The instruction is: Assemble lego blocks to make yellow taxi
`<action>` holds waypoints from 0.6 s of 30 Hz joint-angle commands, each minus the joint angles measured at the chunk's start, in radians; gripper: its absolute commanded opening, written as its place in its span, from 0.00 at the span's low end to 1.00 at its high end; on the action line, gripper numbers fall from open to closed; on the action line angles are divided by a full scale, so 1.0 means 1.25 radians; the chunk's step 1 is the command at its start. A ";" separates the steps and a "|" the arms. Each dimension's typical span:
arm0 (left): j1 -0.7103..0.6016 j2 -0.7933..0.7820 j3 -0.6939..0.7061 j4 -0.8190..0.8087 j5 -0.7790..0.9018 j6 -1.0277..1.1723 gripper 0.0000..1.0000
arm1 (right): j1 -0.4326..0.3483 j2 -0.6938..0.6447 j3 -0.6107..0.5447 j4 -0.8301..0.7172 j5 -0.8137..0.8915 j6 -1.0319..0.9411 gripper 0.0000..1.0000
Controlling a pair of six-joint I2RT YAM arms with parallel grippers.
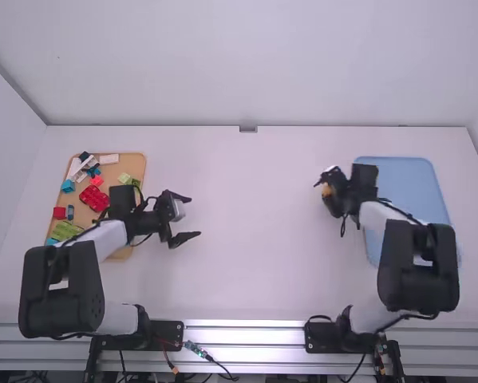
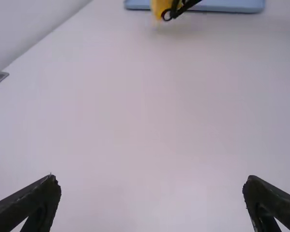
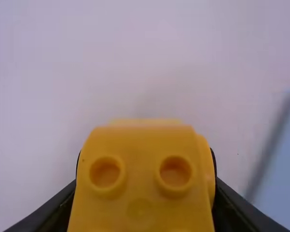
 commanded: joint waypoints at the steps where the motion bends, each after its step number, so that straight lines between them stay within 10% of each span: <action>1: -0.001 -0.012 -0.016 0.036 0.026 -0.093 0.99 | -0.092 -0.019 -0.007 0.019 -0.051 0.042 0.21; 9: -0.002 -0.012 -0.063 0.214 0.027 -0.213 0.99 | -0.298 0.004 -0.048 0.177 -0.134 0.130 0.35; 18: -0.001 -0.012 -0.099 0.323 0.027 -0.296 0.99 | -0.378 0.116 -0.011 0.215 -0.146 0.176 0.40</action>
